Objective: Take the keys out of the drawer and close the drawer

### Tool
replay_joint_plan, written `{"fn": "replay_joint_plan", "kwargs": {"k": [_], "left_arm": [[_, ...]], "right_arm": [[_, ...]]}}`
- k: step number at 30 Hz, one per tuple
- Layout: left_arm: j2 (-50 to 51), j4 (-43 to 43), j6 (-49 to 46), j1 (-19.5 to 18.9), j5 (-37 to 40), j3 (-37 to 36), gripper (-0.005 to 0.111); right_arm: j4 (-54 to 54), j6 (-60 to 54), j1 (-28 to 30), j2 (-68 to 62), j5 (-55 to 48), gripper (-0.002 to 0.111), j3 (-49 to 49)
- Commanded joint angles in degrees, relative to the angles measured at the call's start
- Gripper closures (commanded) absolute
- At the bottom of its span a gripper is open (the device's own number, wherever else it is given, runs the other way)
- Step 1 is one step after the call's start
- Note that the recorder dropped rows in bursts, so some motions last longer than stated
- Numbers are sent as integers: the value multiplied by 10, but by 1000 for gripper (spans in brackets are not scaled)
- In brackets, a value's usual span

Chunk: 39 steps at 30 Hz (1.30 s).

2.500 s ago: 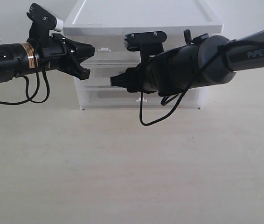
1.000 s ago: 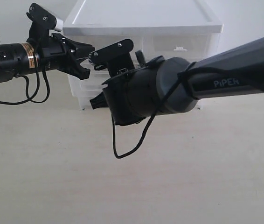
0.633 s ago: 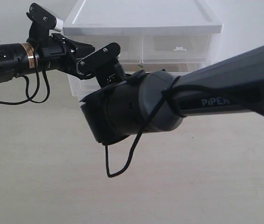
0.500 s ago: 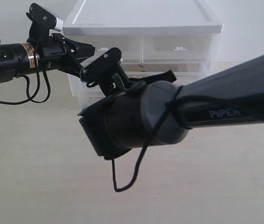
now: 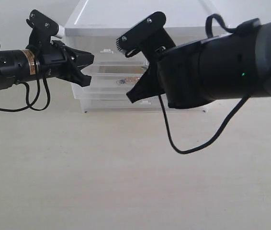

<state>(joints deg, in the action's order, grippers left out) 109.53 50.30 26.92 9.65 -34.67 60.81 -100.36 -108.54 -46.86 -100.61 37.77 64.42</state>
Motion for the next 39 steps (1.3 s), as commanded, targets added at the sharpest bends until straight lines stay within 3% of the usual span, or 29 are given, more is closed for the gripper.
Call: {"fn": "replay_joint_plan", "kwargs": {"k": [1,3,24,39], "left_arm": [[-12,-55,-24,-11,26,-1,103],[-13,-55,-26,-11,19,1,103],[-12,-64,-22,-11,51,41,103],[-12,-64,17,-11,47,44,103]], "right_arm": [[4,-88,19,10,11,108,-4],[4,-134,20,10,2,108,-4],[82,-134,144,10,-248,108,-3],[108,-134,184,-13,-320,108,-3]]}}
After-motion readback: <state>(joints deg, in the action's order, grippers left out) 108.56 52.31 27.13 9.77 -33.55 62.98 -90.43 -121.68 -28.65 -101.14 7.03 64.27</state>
